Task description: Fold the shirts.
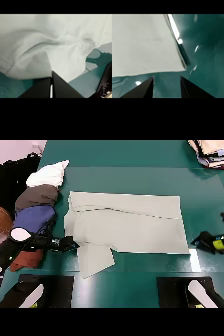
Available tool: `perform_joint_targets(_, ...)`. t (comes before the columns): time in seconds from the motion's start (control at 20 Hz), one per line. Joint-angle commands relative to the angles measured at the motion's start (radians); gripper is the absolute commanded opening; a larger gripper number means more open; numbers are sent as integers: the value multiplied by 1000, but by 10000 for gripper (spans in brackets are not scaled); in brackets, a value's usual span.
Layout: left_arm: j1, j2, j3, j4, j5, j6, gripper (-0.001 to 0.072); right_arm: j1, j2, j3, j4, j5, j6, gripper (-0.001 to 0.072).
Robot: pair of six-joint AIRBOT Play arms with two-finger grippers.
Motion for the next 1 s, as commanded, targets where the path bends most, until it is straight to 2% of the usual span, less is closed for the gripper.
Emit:
perform_joint_targets(0.0, 0, 1, 22, 2, 4, 17, 24, -60, 10, -137, 20, -68, 2, 387)
perform_joint_targets(0.25, 0, 1, 22, 1, 33, 16, 24, -60, -69, -139, 98, -126, 2, 373)
perform_joint_targets(0.35, 0, 1, 22, 1, 35, 16, 24, -37, -129, -108, 113, -132, 1, 304)
perform_joint_targets(0.4, 0, 1, 22, 1, 32, 16, 24, -18, -151, -95, 117, -139, 2, 303)
perform_joint_targets(0.45, 0, 1, 23, 2, 31, 18, 24, 12, -169, -79, 117, -143, 2, 259)
perform_joint_targets(0.5, 0, 1, 24, 3, 31, 19, 23, 45, -183, -62, 114, -145, 1, 132)
perform_joint_targets(0.65, 0, 1, 70, 50, -42, 16, 22, 135, -177, -14, 100, -143, 2, 20)
perform_joint_targets(0.8, 0, 14, 156, 117, -146, 6, 21, 198, -92, 37, 14, -71, 2, 20)
perform_joint_targets(0.95, 0, 124, 167, 137, -224, -56, 21, 217, 48, 67, -39, 40, 2, 20)
